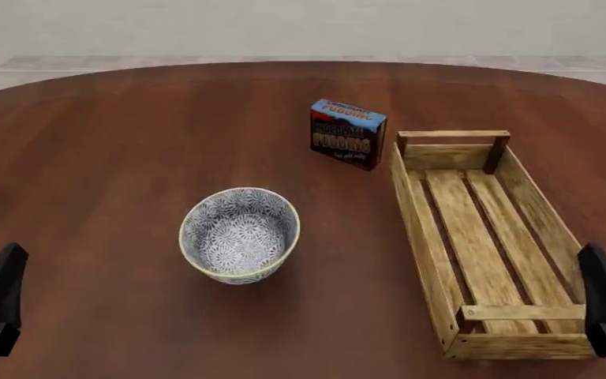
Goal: Pick up the bowl on the left and put it in the tray.
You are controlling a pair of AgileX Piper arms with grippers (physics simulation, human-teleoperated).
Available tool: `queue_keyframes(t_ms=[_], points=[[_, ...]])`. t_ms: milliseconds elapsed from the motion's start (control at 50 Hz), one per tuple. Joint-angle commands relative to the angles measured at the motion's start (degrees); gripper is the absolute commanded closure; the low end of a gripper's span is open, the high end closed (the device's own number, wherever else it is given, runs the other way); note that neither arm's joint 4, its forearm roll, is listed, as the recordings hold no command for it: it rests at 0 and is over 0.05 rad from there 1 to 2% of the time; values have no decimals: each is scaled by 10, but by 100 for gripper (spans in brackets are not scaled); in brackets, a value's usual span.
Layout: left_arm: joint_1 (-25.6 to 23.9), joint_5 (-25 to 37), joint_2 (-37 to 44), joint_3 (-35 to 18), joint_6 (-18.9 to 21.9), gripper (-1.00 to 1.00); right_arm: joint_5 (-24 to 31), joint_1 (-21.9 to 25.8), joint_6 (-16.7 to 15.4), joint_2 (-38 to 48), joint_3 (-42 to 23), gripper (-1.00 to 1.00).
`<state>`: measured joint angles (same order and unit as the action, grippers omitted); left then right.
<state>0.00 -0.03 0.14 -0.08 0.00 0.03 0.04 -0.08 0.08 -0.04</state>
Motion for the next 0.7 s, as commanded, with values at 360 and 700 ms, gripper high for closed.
queue_keyframes(t_ms=[360, 700], points=[[0, -1, 3, -2, 0, -100, 9, 14, 8, 0, 0, -100], [0, -1, 3, -2, 0, -100, 110, 90, -43, 0, -141, -100]])
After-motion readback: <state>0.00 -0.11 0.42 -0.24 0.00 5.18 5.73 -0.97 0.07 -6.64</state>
